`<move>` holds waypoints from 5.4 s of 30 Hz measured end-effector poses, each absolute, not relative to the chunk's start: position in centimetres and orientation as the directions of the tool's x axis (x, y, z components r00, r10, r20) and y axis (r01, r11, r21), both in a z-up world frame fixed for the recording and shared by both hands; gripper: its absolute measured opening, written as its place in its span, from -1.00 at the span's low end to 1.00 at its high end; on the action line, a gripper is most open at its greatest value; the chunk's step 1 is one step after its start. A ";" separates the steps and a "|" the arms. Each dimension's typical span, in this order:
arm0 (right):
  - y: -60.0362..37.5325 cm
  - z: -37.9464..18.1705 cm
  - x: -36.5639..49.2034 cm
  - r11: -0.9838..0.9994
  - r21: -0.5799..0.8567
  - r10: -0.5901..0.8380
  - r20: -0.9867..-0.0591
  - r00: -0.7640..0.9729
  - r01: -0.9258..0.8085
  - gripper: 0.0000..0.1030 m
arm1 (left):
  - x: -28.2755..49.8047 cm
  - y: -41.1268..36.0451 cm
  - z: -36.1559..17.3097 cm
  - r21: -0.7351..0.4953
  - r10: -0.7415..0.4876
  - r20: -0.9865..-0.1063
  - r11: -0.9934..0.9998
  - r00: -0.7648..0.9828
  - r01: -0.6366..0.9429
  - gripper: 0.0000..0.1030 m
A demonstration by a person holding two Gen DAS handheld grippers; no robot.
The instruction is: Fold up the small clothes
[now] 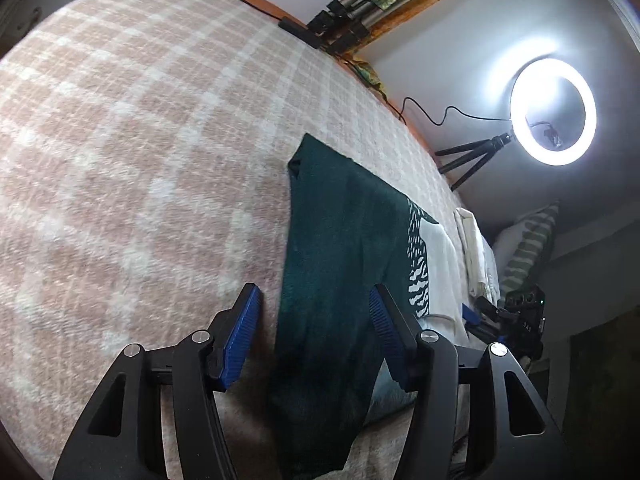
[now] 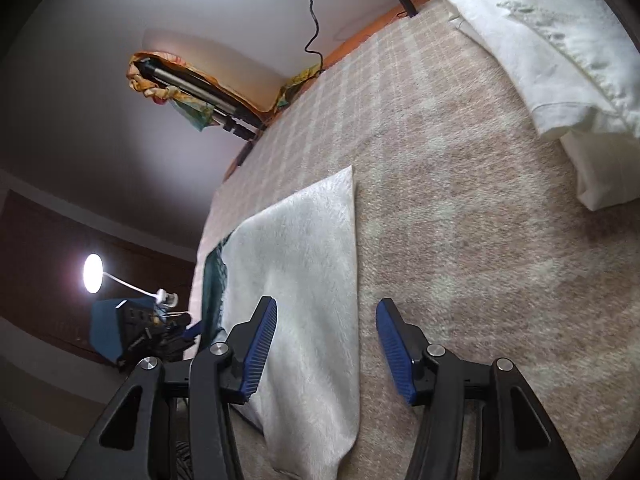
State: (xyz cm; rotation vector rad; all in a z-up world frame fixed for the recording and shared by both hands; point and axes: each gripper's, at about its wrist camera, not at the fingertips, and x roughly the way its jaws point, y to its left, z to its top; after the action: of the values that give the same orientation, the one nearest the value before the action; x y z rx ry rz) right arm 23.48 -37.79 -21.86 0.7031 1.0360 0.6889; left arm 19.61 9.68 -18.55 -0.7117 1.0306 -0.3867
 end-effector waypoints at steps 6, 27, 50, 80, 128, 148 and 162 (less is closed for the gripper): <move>-35.5 -22.2 24.0 0.561 0.795 0.819 -0.492 0.294 -0.231 -0.20 | 20.8 8.2 -18.6 -0.722 -0.647 -0.615 0.692 0.451 0.007 0.01; -30.7 -16.9 22.1 0.724 0.628 0.688 -0.622 0.374 -0.287 -0.97 | 20.8 4.7 -15.0 -0.549 -0.523 -0.676 0.827 0.520 0.119 -0.93; -33.7 -21.4 24.8 0.557 0.821 0.810 -0.504 0.299 -0.124 -0.61 | 21.9 5.2 -17.6 -0.561 -0.515 -0.710 0.826 0.480 0.055 -0.94; -38.9 -7.6 19.0 0.811 0.524 0.568 -0.595 0.569 -0.261 -0.96 | 22.0 -5.1 -8.2 -0.496 -0.590 -0.580 0.803 0.562 0.331 -0.94; -64.4 -10.5 29.9 0.977 0.191 0.089 -0.774 0.627 0.097 -0.75 | 31.8 -33.3 -8.8 -0.323 -0.596 -0.621 0.786 0.509 0.527 0.04; -62.9 -6.9 25.5 0.980 0.098 -0.053 -0.705 0.708 0.171 0.40 | 28.3 -31.5 -6.4 -0.259 -0.552 -0.600 0.819 0.579 0.512 0.42; -57.6 -2.2 18.2 0.977 0.053 -0.129 -0.631 0.765 0.208 0.80 | 21.7 -27.4 -2.4 -0.206 -0.541 -0.548 0.826 0.638 0.525 0.50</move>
State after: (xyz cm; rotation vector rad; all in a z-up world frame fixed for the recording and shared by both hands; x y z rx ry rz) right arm 18.21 -57.63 -2.22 0.1225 0.6753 -0.1834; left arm 21.70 -27.40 -2.40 -0.0281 0.6349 -0.6087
